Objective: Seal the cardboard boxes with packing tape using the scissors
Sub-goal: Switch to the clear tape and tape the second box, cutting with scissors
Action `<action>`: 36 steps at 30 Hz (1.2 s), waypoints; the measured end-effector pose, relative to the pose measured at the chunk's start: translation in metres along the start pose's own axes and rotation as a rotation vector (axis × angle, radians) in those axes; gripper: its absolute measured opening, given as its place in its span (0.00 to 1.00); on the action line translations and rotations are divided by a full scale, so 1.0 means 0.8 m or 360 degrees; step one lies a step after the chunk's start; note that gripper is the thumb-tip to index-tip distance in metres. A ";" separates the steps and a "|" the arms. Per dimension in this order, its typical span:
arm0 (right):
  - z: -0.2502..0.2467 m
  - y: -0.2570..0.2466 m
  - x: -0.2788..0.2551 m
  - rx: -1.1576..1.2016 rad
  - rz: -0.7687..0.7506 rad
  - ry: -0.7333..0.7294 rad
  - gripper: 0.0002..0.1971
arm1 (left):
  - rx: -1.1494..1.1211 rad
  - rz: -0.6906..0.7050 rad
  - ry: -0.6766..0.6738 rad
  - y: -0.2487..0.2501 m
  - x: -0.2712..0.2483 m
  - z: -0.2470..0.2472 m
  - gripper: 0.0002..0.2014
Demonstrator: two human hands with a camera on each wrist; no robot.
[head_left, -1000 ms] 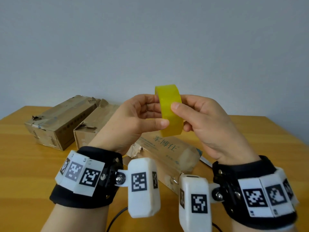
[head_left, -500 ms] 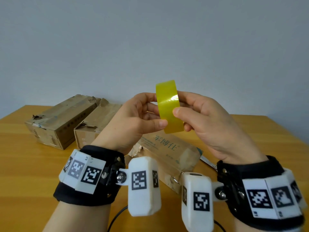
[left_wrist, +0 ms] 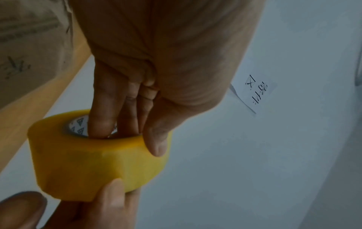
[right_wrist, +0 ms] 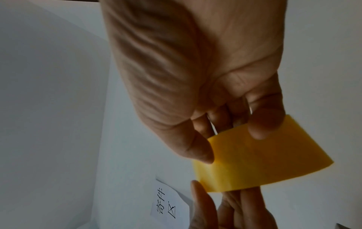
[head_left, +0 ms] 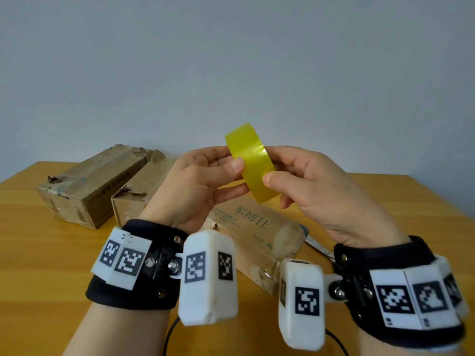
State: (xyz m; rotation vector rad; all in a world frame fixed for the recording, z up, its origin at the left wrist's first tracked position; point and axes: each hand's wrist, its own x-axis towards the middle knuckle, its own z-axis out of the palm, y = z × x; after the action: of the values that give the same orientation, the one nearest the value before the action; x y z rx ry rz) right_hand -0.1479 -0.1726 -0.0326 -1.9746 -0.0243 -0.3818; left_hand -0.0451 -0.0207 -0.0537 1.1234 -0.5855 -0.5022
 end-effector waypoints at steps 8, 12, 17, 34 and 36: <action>0.003 0.003 0.004 0.0009 0.0044 0.0096 0.12 | 0.0086 0.0043 -0.0037 -0.001 -0.001 -0.001 0.24; 0.005 0.005 0.008 0.0059 0.0086 0.0202 0.07 | 0.0219 0.0077 -0.0067 -0.002 -0.003 0.003 0.27; 0.008 0.005 0.010 0.0110 0.0076 0.0236 0.07 | 0.0243 0.0080 -0.0030 -0.001 -0.003 0.007 0.28; 0.003 0.013 0.010 0.0018 -0.0037 0.0040 0.19 | -0.0163 -0.0132 -0.0002 0.005 0.001 -0.002 0.22; 0.004 0.013 0.011 0.0000 -0.0057 0.0053 0.19 | -0.0191 -0.0143 -0.0002 0.005 0.001 -0.004 0.21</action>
State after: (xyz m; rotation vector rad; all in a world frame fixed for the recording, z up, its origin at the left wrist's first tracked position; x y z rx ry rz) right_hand -0.1366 -0.1754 -0.0408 -1.9693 -0.0385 -0.4382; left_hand -0.0421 -0.0181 -0.0508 1.0384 -0.5014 -0.6079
